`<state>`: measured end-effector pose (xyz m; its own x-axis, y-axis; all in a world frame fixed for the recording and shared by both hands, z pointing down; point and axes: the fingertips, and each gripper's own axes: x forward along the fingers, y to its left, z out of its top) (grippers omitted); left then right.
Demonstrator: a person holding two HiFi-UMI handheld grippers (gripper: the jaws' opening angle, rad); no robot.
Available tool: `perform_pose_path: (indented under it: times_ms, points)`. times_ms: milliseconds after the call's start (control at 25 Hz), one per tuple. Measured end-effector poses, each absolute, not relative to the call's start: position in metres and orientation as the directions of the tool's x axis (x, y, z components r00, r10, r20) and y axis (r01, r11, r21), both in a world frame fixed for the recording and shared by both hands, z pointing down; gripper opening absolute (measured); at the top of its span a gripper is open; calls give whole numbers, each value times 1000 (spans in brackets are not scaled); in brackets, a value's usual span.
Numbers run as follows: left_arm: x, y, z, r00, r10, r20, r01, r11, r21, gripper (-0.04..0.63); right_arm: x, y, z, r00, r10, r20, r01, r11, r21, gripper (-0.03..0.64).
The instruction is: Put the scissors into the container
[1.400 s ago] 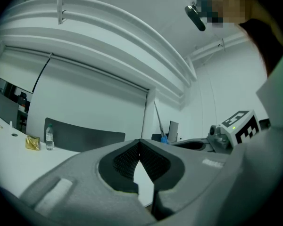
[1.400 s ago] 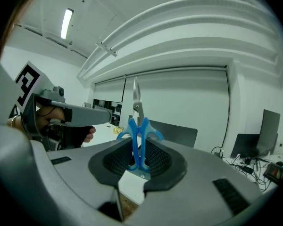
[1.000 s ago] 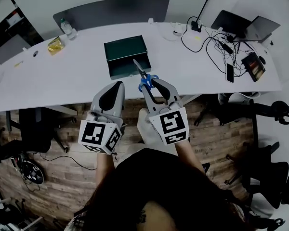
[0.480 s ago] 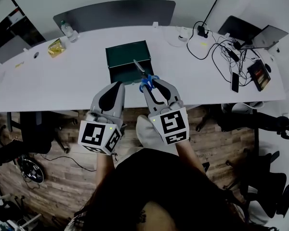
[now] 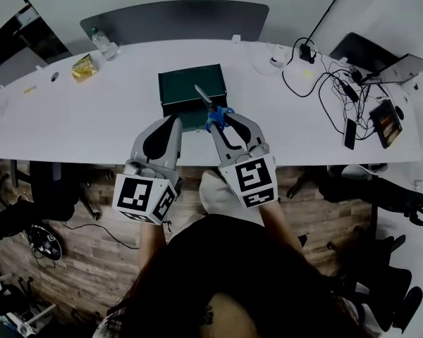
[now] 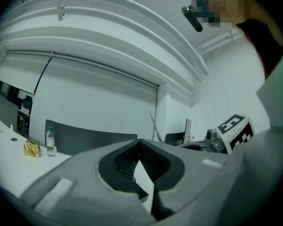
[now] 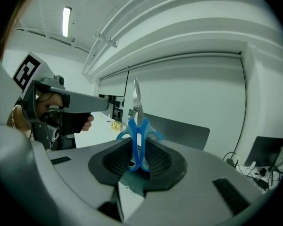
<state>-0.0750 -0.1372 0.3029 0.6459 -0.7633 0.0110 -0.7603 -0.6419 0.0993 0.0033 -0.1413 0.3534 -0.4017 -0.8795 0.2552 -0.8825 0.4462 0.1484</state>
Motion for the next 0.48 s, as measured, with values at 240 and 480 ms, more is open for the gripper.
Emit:
perform_pose_path:
  times_ms: [240, 480]
  points:
    - [-73, -158, 304, 630, -777, 15, -774, -625, 100, 11, 7, -165, 361, -424, -859, 286, -857, 483, 179, 91]
    - [-71, -181, 305, 610, -792, 16, -789, -605, 112, 11, 6, -188, 375, -454, -829, 325, -821, 531, 208, 91]
